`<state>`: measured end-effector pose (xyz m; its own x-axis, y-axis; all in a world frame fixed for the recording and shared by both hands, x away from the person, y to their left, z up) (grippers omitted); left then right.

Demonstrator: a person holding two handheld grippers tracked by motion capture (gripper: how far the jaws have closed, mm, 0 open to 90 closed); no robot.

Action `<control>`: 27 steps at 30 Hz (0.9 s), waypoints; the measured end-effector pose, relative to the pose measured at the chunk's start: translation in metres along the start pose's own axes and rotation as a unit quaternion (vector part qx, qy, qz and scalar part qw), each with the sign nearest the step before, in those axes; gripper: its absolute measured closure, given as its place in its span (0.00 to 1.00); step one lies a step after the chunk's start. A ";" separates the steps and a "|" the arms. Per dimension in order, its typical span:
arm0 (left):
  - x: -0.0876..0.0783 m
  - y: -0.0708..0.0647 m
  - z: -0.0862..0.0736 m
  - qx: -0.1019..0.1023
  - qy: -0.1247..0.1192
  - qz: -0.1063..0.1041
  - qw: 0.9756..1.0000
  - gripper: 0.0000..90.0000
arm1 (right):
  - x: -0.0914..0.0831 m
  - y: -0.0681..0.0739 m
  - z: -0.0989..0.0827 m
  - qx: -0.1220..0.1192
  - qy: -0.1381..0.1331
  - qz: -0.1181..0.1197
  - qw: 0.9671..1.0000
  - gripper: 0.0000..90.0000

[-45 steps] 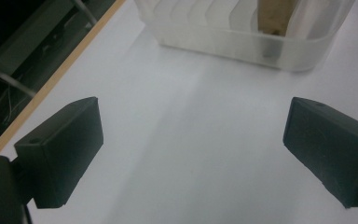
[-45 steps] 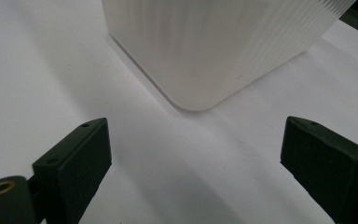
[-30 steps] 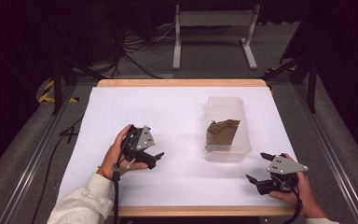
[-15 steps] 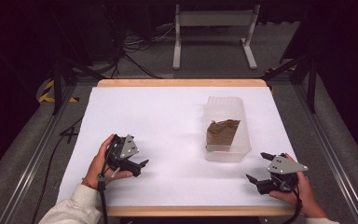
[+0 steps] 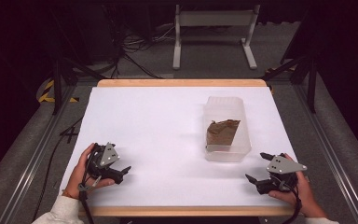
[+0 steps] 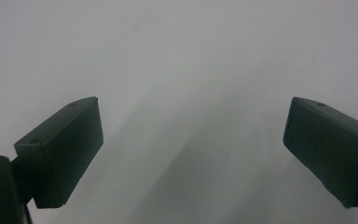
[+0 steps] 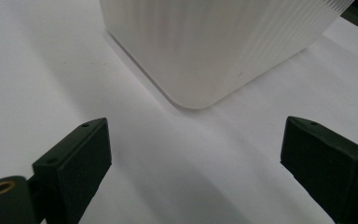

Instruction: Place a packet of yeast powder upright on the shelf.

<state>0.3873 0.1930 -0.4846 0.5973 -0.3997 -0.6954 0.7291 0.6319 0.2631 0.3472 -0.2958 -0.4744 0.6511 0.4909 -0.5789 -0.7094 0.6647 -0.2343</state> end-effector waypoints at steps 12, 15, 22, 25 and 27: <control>-0.017 0.010 -0.029 -0.083 -0.045 0.019 0.995 0.06 | -0.001 0.000 0.000 -0.001 -0.002 0.000 1.000 0.10; -0.023 0.013 -0.036 -0.100 -0.058 0.024 0.993 0.06 | -0.001 0.000 0.001 0.000 -0.002 0.001 1.000 0.10; -0.033 0.017 -0.051 -0.148 -0.083 0.027 0.985 0.06 | -0.001 0.000 0.001 0.000 -0.002 0.001 1.000 0.10; -0.038 0.017 -0.058 -0.161 -0.092 0.029 0.982 0.06 | -0.001 0.000 0.001 0.000 -0.002 0.000 1.000 0.10; -0.040 0.017 -0.061 -0.173 -0.101 0.027 0.979 0.06 | 0.000 0.000 0.001 0.000 -0.001 0.000 1.000 0.10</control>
<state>0.3555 0.2600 -0.4929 0.7111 -0.4610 -0.5309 0.5587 0.8288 0.0286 0.3470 -0.2950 -0.4735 0.6521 0.4916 -0.5771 -0.7092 0.6646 -0.2352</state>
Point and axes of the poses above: each handheld gripper's, and its own axes: x roughly forward along the jaws, z roughly out of its top, y roughly to its left, the point moved 7 cm from there along x, roughly forward along the jaws, and after that the axes turned 1 degree about z, right-handed, at the moved point
